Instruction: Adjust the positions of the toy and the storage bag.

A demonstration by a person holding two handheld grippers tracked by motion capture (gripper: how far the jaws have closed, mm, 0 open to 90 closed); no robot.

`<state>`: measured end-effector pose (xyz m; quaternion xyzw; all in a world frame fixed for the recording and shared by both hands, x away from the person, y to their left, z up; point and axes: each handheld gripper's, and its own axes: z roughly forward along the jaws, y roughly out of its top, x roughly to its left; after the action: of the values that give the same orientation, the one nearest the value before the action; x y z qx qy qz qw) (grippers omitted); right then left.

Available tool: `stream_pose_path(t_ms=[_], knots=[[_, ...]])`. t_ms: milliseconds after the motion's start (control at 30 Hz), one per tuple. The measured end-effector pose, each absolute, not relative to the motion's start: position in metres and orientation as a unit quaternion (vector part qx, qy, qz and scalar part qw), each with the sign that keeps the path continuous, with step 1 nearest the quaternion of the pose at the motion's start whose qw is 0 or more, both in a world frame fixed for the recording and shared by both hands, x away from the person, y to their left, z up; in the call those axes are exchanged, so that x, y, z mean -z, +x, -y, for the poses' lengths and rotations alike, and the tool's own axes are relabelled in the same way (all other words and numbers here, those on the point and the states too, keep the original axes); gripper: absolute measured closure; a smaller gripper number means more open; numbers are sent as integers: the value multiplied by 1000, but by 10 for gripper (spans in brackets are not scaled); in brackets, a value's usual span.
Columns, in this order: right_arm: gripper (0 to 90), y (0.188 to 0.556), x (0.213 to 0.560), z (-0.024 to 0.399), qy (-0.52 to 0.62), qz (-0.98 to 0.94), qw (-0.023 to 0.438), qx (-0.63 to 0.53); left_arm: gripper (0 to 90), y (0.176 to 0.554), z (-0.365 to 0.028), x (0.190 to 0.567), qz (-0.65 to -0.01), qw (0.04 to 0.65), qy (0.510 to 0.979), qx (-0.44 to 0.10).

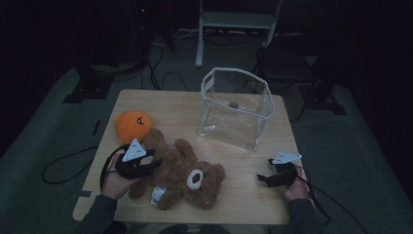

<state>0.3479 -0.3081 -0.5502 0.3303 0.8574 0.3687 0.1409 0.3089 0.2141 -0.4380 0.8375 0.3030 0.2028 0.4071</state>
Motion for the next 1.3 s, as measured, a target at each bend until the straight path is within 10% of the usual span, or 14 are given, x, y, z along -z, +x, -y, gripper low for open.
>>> stream_pose_path(t_ms=[1300], knots=[[116, 348, 550, 308, 330, -857, 141, -370, 501, 393, -142, 374, -248, 459, 826, -214]])
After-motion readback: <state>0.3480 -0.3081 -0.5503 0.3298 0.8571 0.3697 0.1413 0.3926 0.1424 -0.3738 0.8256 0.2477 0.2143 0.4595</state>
